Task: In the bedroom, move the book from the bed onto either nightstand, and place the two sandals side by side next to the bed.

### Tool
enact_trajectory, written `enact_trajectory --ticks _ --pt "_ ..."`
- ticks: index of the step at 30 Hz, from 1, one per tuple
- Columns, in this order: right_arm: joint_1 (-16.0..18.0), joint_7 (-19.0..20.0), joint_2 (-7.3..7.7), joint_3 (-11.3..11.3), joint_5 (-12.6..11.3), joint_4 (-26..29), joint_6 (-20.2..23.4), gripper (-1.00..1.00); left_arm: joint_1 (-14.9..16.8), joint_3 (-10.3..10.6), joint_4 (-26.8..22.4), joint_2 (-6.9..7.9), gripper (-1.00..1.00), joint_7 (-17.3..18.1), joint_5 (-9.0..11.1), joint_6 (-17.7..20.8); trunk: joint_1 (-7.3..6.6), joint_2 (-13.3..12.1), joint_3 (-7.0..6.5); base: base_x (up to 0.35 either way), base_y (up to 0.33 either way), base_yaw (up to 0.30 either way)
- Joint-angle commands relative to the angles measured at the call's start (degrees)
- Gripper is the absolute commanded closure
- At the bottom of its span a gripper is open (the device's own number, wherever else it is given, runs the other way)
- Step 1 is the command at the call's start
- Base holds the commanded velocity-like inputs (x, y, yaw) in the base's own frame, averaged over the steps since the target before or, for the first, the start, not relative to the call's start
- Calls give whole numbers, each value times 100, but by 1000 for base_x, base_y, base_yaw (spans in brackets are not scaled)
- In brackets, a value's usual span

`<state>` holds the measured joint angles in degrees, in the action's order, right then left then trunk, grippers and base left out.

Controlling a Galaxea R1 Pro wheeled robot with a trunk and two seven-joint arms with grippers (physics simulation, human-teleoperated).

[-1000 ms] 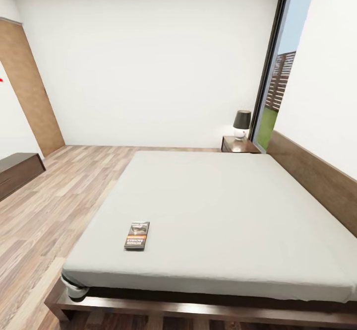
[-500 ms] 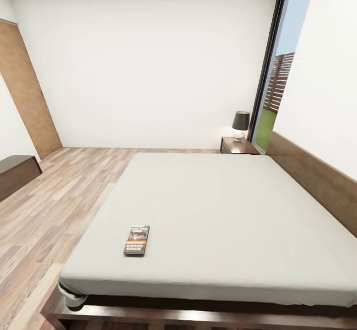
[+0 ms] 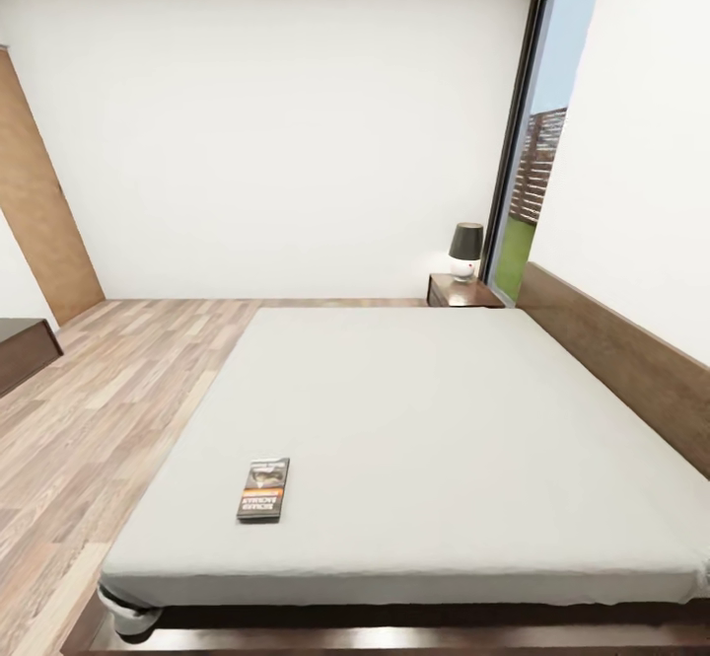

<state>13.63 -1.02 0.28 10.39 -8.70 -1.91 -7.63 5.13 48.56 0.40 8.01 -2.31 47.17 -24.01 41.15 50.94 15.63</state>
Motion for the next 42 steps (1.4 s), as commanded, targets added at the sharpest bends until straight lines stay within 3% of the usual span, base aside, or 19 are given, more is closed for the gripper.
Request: enact_trajectory --ticks 1,42 --pt "9 -3 -2 50 -58 -20 -37 -100 4 48 4 -1 -100 -24 11 -16 1 5 7 10 8 -18" --pt "8 -3 -2 51 -58 -20 -37 -100 5 48 2 -1 -100 -24 4 -25 1 5 3 20 -23 -42"
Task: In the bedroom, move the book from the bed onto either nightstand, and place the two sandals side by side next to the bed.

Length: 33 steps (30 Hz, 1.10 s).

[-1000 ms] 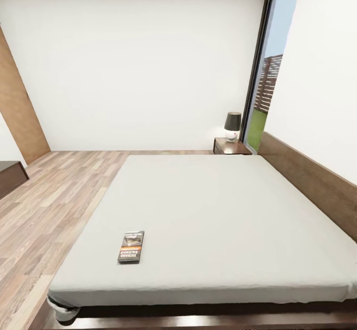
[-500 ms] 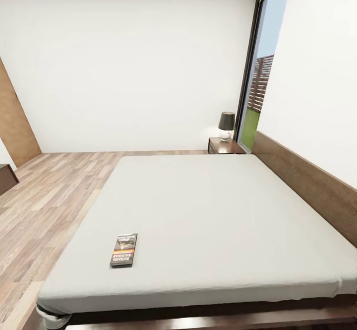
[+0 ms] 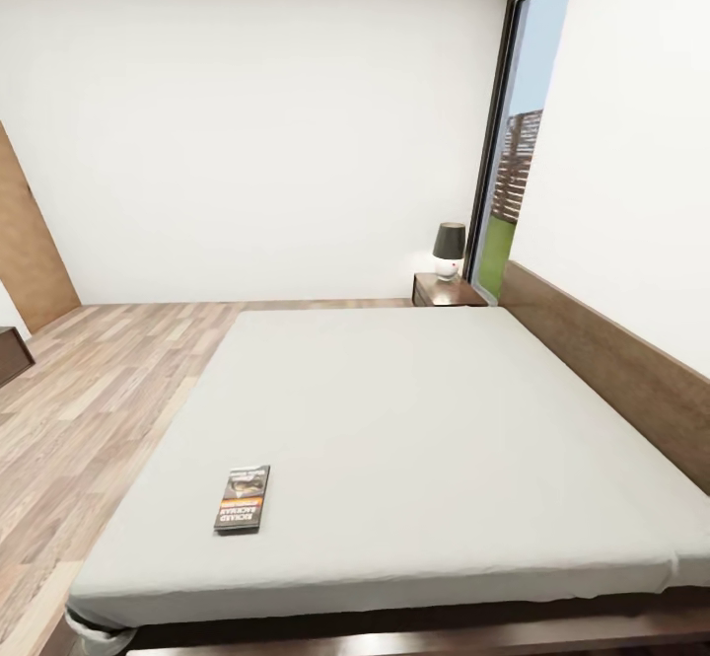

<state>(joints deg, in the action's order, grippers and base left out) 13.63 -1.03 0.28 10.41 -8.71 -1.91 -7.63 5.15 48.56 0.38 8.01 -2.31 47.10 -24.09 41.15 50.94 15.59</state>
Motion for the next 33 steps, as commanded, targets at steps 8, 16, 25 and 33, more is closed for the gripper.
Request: enact_trajectory --ticks 8,16,25,33 --pt "8 -1 -2 49 -58 -20 -37 -100 3 48 4 -1 -100 -24 15 -16 1 5 7 5 -3 -1" --pt "8 -2 -2 49 -57 -20 -37 -100 1 48 6 4 -100 -24 18 -26 1 5 7 130 44 0" --pt "8 -3 -2 48 -57 -20 -37 -100 3 48 6 0 -100 -24 18 -39 1 5 7 78 27 0" --pt "8 -3 -2 49 -53 -20 -37 -100 3 48 6 -1 -100 -24 18 -42 1 5 7 33 -54 0"
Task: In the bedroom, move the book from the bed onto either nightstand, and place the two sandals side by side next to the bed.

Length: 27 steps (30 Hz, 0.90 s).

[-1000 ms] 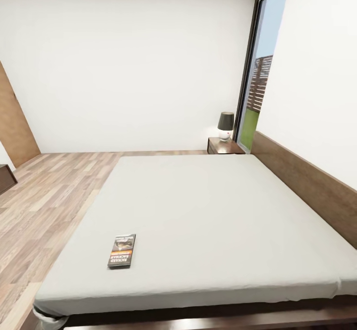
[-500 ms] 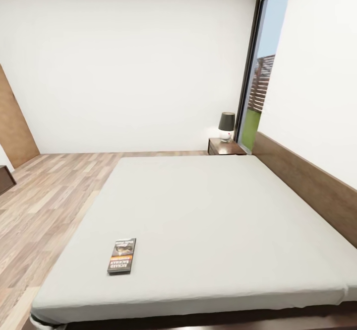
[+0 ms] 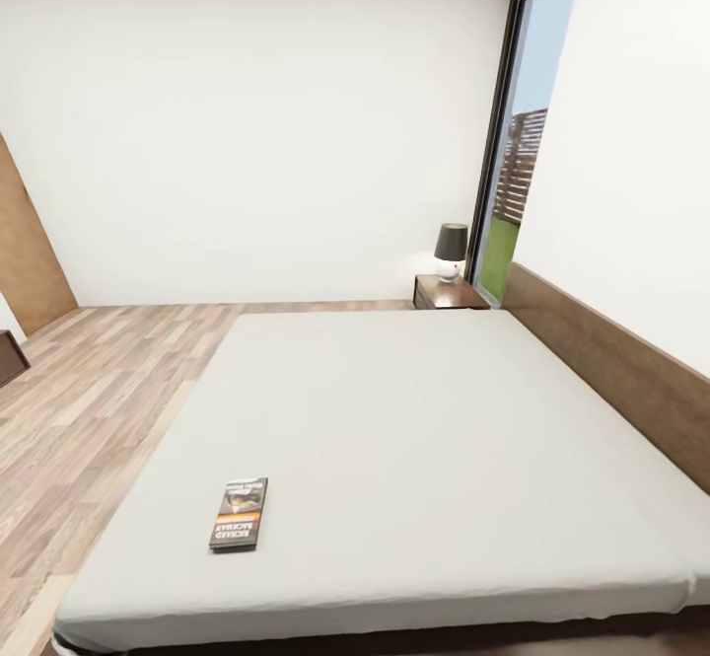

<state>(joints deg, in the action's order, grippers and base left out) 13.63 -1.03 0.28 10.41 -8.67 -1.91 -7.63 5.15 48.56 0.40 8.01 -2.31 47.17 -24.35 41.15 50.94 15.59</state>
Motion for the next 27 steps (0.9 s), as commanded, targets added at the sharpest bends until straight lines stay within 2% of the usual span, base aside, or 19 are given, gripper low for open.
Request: enact_trajectory --ticks 1,27 --pt "8 -2 -2 49 -57 -20 -37 -100 3 48 4 -1 -100 -24 11 -17 1 5 7 41 -48 0" --pt "8 1 -2 49 -56 -20 -37 -100 3 48 4 -1 -100 -24 11 -16 1 5 7 7 -9 0"
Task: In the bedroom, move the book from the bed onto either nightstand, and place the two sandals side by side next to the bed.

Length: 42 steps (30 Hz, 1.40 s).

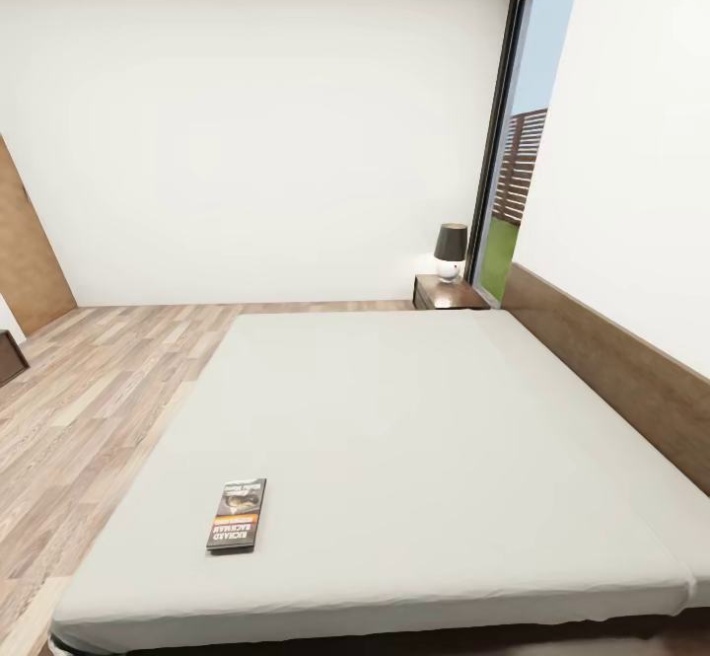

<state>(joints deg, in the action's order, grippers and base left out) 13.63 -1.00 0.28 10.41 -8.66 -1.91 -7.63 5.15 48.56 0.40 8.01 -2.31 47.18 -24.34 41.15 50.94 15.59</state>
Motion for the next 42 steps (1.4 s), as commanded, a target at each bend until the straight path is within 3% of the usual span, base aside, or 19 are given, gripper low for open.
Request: enact_trajectory --ticks 1,13,31,33,34,37,38,42 --pt "8 -1 -2 49 -57 -20 -37 -100 3 48 4 -1 -100 -24 11 -16 1 5 7 0 0 0" --pt "-141 2 27 53 -40 -16 -37 -100 3 48 4 18 -100 -24 11 -17 1 5 7 0 0 0" --pt "-447 -5 232 57 -71 -18 -37 -100 -23 6 15 95 -100 -52 60 -33 1 5 7 0 0 0" --pt "-473 -7 237 58 -72 -18 -37 -100 -99 -9 21 228 -100 -82 86 -34 1 5 7 0 0 0" --pt "-473 -7 237 58 -72 -18 -37 -100 -99 -9 21 228 -100 -82 86 -34 1 5 7 0 0 0" --pt "-495 -12 234 58 -78 -19 -37 -100 -272 -70 21 630 -100 -136 201 -34 1 5 7 0 0 0" --pt "-495 -12 234 58 -78 -19 -37 -100 -272 -70 21 630 -100 -136 201 -34 1 5 7 0 0 0" --pt "-509 -28 224 58 -81 -20 -37 -100 -446 -309 27 1275 -100 -203 642 -33 1 5 7 0 0 0"
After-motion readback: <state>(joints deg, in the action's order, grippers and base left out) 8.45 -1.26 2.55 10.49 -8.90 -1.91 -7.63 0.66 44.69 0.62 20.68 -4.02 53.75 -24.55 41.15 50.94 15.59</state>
